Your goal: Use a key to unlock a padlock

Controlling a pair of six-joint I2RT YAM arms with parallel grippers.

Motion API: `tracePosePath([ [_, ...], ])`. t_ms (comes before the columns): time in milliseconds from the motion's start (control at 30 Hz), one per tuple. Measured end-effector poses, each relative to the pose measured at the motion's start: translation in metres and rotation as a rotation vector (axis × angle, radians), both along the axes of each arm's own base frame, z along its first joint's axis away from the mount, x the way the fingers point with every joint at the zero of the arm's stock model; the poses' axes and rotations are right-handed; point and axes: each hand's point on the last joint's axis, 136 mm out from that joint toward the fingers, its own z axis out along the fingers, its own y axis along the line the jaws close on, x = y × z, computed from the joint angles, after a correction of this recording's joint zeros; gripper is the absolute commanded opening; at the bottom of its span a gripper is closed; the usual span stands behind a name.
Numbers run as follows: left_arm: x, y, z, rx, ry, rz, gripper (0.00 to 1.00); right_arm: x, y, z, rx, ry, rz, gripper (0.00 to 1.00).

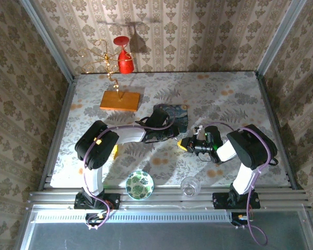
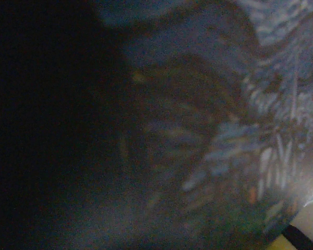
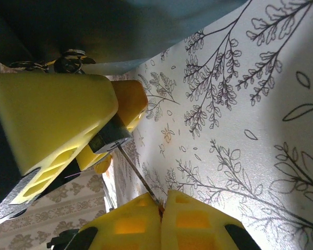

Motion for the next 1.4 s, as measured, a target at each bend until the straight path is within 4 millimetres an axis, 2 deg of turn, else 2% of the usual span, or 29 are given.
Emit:
tracePosePath([
  [467, 0.003, 0.0, 0.004, 0.007, 0.005, 0.005, 0.06, 0.002, 0.001, 0.002, -0.002, -0.04, 0.009, 0.0],
  [867, 0.009, 0.003, 0.011, -0.01, 0.035, -0.001, 0.05, 0.013, 0.002, 0.003, 0.021, -0.119, -0.01, 0.0],
  [1400, 0.014, 0.001, 0.018, -0.027, 0.024, -0.002, 0.05, 0.017, 0.003, 0.012, 0.061, -0.08, -0.054, 0.0],
])
